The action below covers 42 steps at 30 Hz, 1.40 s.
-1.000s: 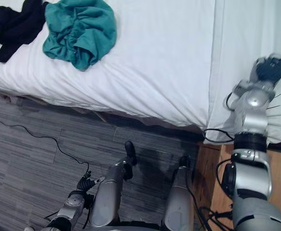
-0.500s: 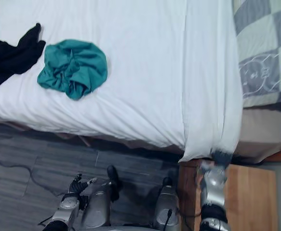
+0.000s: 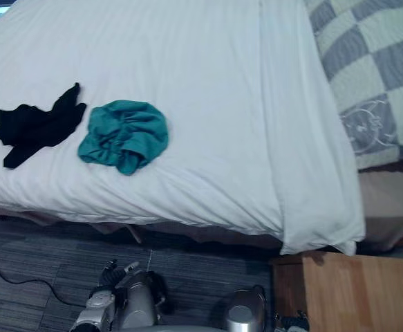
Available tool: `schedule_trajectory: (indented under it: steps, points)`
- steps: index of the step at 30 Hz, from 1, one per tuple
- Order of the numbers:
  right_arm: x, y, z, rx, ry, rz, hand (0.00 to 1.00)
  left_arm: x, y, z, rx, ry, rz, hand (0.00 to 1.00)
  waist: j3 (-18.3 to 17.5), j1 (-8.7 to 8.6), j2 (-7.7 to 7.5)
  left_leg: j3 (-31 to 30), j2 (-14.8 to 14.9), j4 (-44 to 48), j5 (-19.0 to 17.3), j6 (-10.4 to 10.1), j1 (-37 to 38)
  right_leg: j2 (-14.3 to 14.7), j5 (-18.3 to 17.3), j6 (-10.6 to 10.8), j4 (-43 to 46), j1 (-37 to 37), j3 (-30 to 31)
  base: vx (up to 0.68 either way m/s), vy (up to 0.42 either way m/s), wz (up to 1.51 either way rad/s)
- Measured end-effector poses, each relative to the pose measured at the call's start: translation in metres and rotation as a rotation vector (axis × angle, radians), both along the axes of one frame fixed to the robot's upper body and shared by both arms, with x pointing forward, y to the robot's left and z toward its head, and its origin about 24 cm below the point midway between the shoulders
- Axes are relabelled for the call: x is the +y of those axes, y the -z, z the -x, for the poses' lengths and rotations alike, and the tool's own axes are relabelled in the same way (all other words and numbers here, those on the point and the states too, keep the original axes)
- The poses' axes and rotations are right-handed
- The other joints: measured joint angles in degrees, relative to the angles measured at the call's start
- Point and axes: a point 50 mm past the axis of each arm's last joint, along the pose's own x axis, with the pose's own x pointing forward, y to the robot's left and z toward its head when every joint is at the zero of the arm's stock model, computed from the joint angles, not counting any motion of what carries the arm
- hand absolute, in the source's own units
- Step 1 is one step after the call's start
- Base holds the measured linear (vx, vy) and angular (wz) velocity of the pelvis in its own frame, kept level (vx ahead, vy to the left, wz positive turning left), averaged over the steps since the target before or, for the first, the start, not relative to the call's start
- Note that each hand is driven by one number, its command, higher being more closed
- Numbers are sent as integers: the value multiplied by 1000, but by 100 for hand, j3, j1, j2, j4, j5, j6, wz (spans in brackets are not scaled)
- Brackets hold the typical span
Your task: Tidy the bed and pick cloth on bed and put in laundry
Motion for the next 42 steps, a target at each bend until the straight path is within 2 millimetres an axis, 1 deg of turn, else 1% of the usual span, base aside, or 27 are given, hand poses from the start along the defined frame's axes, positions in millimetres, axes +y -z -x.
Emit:
schedule_trajectory:
  steps: [2,3,4,5,6,7,9,11,12,14,15,16,19,20,21,22,23,24,25,27,29,30,31,32,35,37,42]
  points:
    - [-4,-1,2,3,1,11,0,1,2,5,6,-1,-6,0,-223,46,43,-571,231,-197,156,-262,-69,-207,119,41,-292,-10,159,97,771,-24]
    - [6,5,8,35,18,-21,0,9,-4,-3,-27,-16,-19,0,-309,94,-379,-115,-162,594,-46,-786,-167,-922,961,109,-913,242,336,145,868,-38]
    - [10,7,12,48,27,-39,0,11,-5,-7,-24,-5,-39,0,-324,174,-396,-24,-263,1044,-395,-833,-241,-1073,1870,23,-1142,220,379,167,1144,-69]
    - [10,7,9,42,43,-31,0,13,-2,-5,8,-1,-52,0,-308,229,-337,374,-235,1337,-721,-763,-68,-1218,3238,-237,-1365,145,233,160,1136,-103]
    - [8,6,3,44,19,-11,0,18,1,1,45,-10,-74,0,-323,239,-464,1023,-403,1150,-867,-461,492,-1341,3020,-508,-303,-398,-377,166,1057,-99]
    - [8,6,1,45,2,-7,0,18,2,4,56,-10,-74,0,-329,253,-452,1164,-422,1032,-860,-398,643,-1269,2705,-609,-50,-503,-522,165,742,-106]
    - [12,4,-11,50,-142,23,0,20,10,25,126,24,-97,0,-424,220,-266,1774,-620,-96,-521,-108,1369,-115,1261,-370,784,-716,-1177,110,501,-76]
    - [21,2,-16,25,-213,11,0,20,10,25,148,80,-117,0,-438,78,-245,1847,-1067,-1229,21,60,1687,713,560,-258,897,-738,-1373,93,455,14]
    - [30,1,-17,-9,-252,-15,0,16,10,21,155,129,-120,0,-423,-65,-221,1870,-1461,-2181,510,210,1983,1388,175,-366,823,-756,-1359,126,306,52]
    - [32,-3,-25,-64,-294,-19,0,4,9,10,143,188,-105,0,-390,-134,-167,1858,-1820,-2984,883,379,2319,2350,135,-868,-140,-596,-1119,119,252,46]
    - [33,-4,-27,-76,-299,-20,0,1,9,8,139,195,-98,0,-387,-160,-165,1823,-1905,-3010,890,390,2334,2488,236,-1091,-533,-505,-1020,92,165,52]
    - [33,-6,-31,-97,-304,-25,0,-11,9,1,130,223,-73,0,-323,-198,-51,1696,-2029,-3022,889,395,2425,2534,594,-1759,-873,-153,-888,83,145,38]
    - [34,-7,-33,-102,-310,-33,0,-31,10,-3,115,294,-60,0,-327,-174,-8,1663,-2165,-2525,886,398,2413,2308,369,-1689,-488,-36,-697,55,101,45]
    - [36,-7,-36,-105,-330,-35,0,-46,8,-8,83,325,-35,0,-337,-150,-31,1596,-2169,-1504,883,395,1959,2118,165,-1603,-412,47,-727,34,-10,56]
    - [34,-8,-39,-107,-348,-25,0,-53,8,-9,74,332,-17,0,-314,-150,16,1566,-2117,-1050,885,392,1761,2086,125,-1593,-407,88,-761,-34,39,60]
    - [26,-11,-46,-108,-386,-2,0,-66,8,-11,61,349,27,0,-197,-146,231,1459,-1956,-185,1015,188,1413,2051,43,-1578,-388,256,-846,-47,89,25]
    - [23,-11,-49,-93,-400,6,0,-72,11,-6,76,358,39,0,-162,-136,267,1455,-1904,209,1102,4,1256,1932,73,-1559,-388,339,-873,-51,121,10]
    - [21,-10,-49,-85,-405,13,0,-73,13,-1,89,366,42,0,-179,-131,297,1524,-1821,360,1016,108,1248,1898,102,-1540,-411,341,-880,1,122,-8]
    - [18,-11,-49,-79,-406,23,0,-72,14,2,98,363,41,0,-232,-118,377,1699,-1551,301,785,461,1290,1869,123,-1505,-458,389,-875,5,87,-7]
    - [18,-11,-51,-82,-404,27,0,-70,13,-1,93,366,32,0,-257,-149,403,1768,-1270,-431,743,524,1483,1792,160,-1395,-471,395,-867,110,145,-3]
    - [17,-11,-51,-77,-402,25,0,-75,12,-5,87,385,32,0,-307,-162,433,1736,-1175,-1804,975,271,1875,1670,133,-1233,-313,269,-840,155,241,4]
    - [15,-11,-48,-75,-385,25,0,-80,12,-7,88,410,31,0,-388,-207,532,1683,-1153,-2419,1475,2,2112,1655,80,-1124,-246,229,-854,140,288,13]
    - [12,-11,-46,-72,-371,27,0,-83,13,-5,95,426,31,0,-428,-250,593,1626,-1148,-2729,1796,-48,2211,1675,47,-1046,-233,230,-870,155,334,27]
    - [12,-10,-44,-70,-350,20,0,-84,14,-4,108,447,21,0,-508,-329,584,1559,-1264,-3158,1668,-207,2429,1648,17,-946,-196,220,-886,146,328,30]
    - [24,-1,-28,-42,-235,-34,0,-63,17,3,154,449,-52,0,-721,-291,143,1638,-1707,-3708,1692,-174,2617,1269,33,-718,-200,144,-817,48,201,17]
    - [29,3,-17,-19,-165,-67,0,-47,21,17,198,400,-78,0,-818,-267,2,1697,-1843,-3748,1694,-172,2728,1162,78,-642,-350,289,-739,35,63,0]
    - [6,8,25,37,182,-89,0,-1,30,56,290,33,-31,0,-883,-185,227,1696,-1933,-4231,1823,-16,2909,1203,138,-554,-541,363,-777,6,22,6]
